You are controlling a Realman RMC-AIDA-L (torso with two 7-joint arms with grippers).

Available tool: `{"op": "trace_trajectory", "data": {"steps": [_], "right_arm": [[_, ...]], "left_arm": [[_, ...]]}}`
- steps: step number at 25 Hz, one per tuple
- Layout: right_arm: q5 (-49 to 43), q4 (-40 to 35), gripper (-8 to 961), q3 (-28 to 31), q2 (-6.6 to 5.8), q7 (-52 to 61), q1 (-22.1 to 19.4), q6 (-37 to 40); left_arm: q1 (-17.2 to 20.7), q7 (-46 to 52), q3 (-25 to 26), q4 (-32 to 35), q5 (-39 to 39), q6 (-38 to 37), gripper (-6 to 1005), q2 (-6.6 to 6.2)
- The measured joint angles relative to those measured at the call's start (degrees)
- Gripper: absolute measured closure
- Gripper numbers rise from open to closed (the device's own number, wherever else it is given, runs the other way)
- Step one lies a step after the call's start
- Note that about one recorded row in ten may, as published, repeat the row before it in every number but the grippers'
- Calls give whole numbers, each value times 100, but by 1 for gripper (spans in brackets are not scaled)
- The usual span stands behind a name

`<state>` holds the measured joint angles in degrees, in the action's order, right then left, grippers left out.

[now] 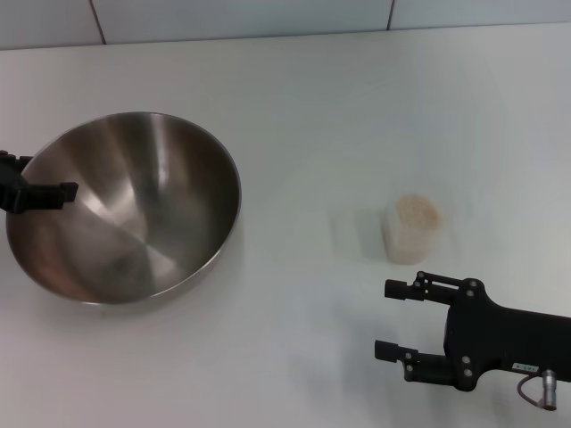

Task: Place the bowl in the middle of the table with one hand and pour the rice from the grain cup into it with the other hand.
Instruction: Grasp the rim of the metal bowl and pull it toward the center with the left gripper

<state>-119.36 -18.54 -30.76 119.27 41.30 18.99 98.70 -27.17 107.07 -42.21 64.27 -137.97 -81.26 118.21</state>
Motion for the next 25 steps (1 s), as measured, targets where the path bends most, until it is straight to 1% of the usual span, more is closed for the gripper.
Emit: {"op": "trace_trajectory", "data": {"steps": [15,21,22,24,25], "right_arm": [[0,0,232,0,0,0,-8,1],[2,0,233,0,0,0,-10,9],[3,0,233,0,0,0,-10,9],[4,0,233,0,0,0,-10,9],[4,0,232,0,0,0,-10,9]], "left_arm": [[-40,16,-55,7,-63,-22,380,-3],[-47,16,-60,12,-64,-17,387,-27],[-67,16,-59,17,-98,-45,389,-40],[-133,16,-60,23,-308,-55,391,-26],[-133,16,-60,23,-308,-55,512,-26]]}}
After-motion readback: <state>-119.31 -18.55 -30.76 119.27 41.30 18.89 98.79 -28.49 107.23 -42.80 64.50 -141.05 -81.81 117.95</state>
